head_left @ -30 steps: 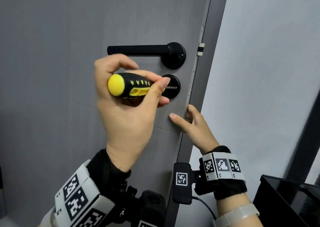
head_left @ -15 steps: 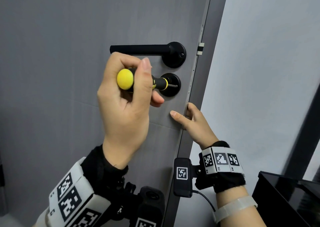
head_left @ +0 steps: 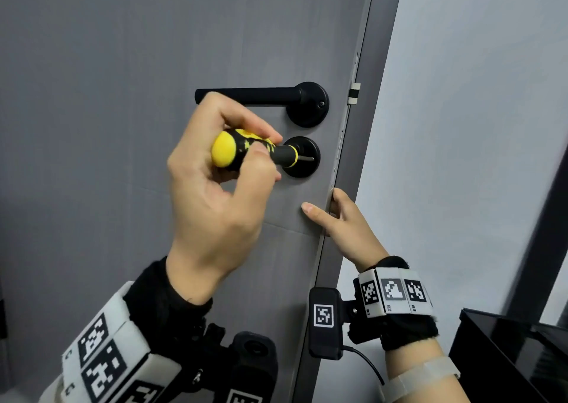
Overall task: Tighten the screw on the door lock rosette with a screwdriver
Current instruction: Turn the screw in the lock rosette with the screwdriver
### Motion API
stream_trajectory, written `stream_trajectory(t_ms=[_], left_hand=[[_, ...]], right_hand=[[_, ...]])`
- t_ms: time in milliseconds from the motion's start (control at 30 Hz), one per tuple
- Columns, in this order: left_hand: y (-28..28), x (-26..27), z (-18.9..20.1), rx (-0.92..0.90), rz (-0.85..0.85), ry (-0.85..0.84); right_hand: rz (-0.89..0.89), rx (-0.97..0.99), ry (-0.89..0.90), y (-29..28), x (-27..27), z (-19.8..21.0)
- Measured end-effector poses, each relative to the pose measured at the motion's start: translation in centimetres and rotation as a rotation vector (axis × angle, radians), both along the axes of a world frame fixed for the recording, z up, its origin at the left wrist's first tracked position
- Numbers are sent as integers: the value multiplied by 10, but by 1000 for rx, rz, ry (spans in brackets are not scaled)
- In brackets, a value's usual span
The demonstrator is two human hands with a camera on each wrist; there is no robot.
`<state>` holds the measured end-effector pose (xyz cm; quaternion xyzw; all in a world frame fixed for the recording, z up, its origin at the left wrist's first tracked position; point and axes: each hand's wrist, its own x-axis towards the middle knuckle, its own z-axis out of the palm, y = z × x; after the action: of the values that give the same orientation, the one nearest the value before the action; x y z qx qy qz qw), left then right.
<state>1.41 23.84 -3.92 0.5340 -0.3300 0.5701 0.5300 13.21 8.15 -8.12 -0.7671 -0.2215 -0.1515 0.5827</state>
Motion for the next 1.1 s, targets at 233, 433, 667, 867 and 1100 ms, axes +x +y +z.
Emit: stream_trajectory(t_ms=[233, 433, 667, 867, 1100], left_hand=[[-17, 0, 5, -126, -43, 33], [6, -8, -6, -89, 0, 96], [2, -2, -4, -178, 110, 108], [-15, -6, 4, -214, 110, 92], [7, -8, -11, -187, 39, 106]], right_hand=[[-18, -17, -7, 0, -2, -1], [-19, -5, 7, 1, -2, 0], [-15, -6, 7, 2, -1, -1], [-43, -45, -28, 3, -3, -2], [-41, -38, -13, 4, -8, -1]])
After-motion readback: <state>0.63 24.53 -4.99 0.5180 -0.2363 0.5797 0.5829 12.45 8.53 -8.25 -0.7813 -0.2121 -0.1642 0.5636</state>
